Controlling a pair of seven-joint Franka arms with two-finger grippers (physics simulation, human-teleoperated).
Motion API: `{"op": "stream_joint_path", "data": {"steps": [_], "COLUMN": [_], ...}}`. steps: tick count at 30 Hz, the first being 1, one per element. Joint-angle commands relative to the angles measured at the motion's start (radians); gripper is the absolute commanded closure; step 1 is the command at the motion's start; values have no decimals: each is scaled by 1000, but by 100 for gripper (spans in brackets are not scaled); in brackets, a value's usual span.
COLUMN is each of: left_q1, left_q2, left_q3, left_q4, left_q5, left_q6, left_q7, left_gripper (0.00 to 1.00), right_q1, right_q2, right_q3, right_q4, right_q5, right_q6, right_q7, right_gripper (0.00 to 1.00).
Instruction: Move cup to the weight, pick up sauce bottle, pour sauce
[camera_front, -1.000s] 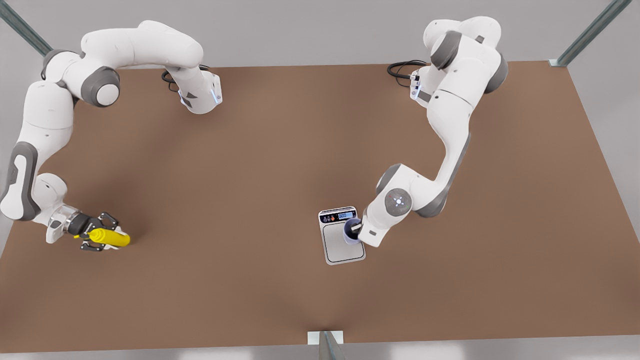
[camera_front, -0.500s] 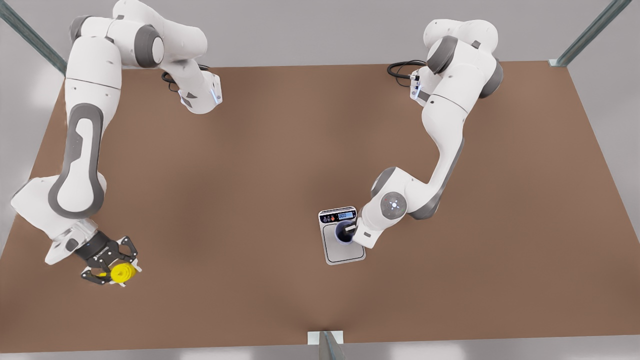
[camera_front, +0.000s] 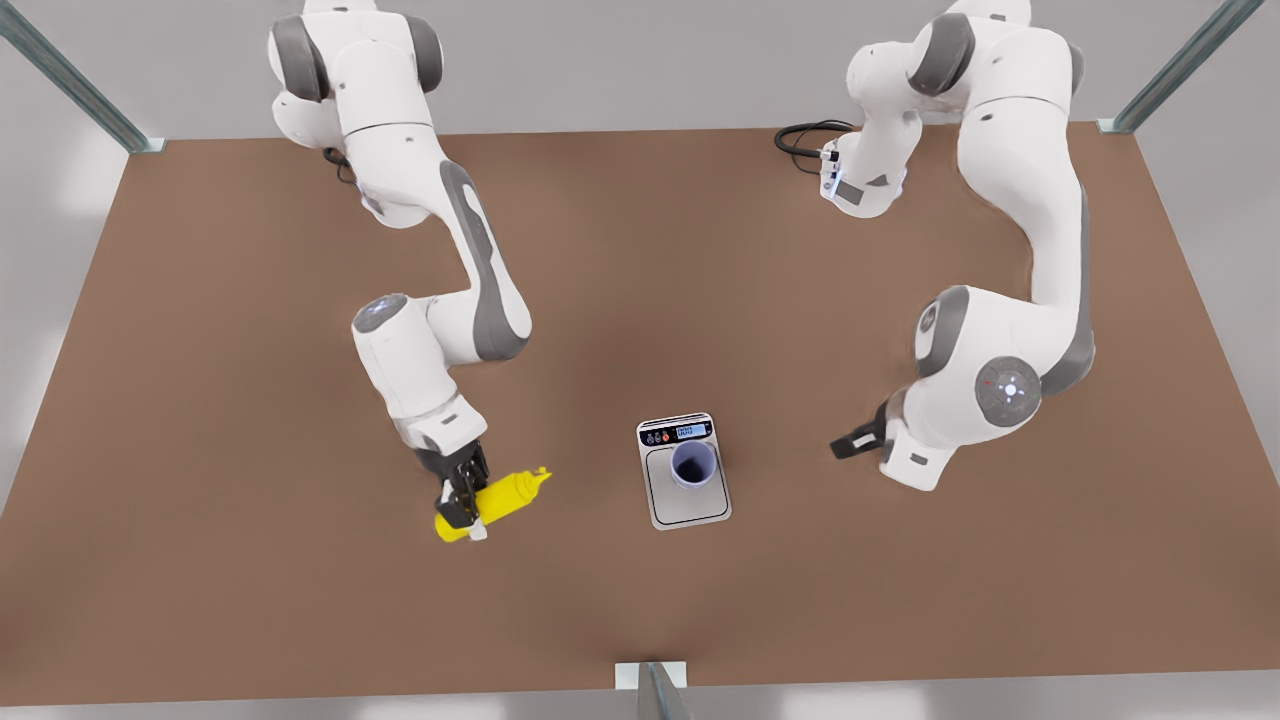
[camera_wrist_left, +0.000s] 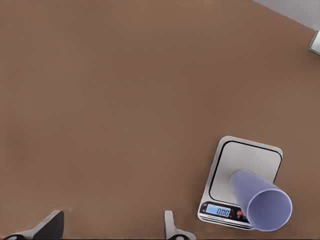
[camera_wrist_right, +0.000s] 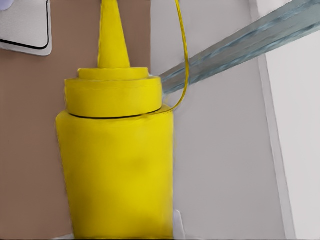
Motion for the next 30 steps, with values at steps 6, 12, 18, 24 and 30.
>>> {"op": "stream_joint_path", "data": {"steps": [6, 12, 18, 24, 30], "left_q1": [75, 75, 75, 75, 75], "left_q2": [-272, -313, -312, -309, -309], "left_q3": [43, 49, 49, 49, 49], "left_q4": [-188, -235, -235, -233, -233], "left_q5": [123, 125, 125, 125, 125], "left_q6": [-32, -26, -32, -31, -31], "left_q7": [345, 339, 336, 339, 338], "left_gripper": [0, 0, 0, 0, 0], "right_q1": [54, 97, 142, 142, 151], "right_q2": [154, 192, 264, 295, 335], "right_q3": [-2, -5, -3, -2, -2], "right_q4": [247, 281, 335, 335, 353], "right_q5": [-387, -586, -836, -896, -901], "right_q6": [-169, -207, -289, -303, -303], "right_q7": [389, 521, 743, 759, 800], "right_gripper": [40, 39, 39, 39, 39]}}
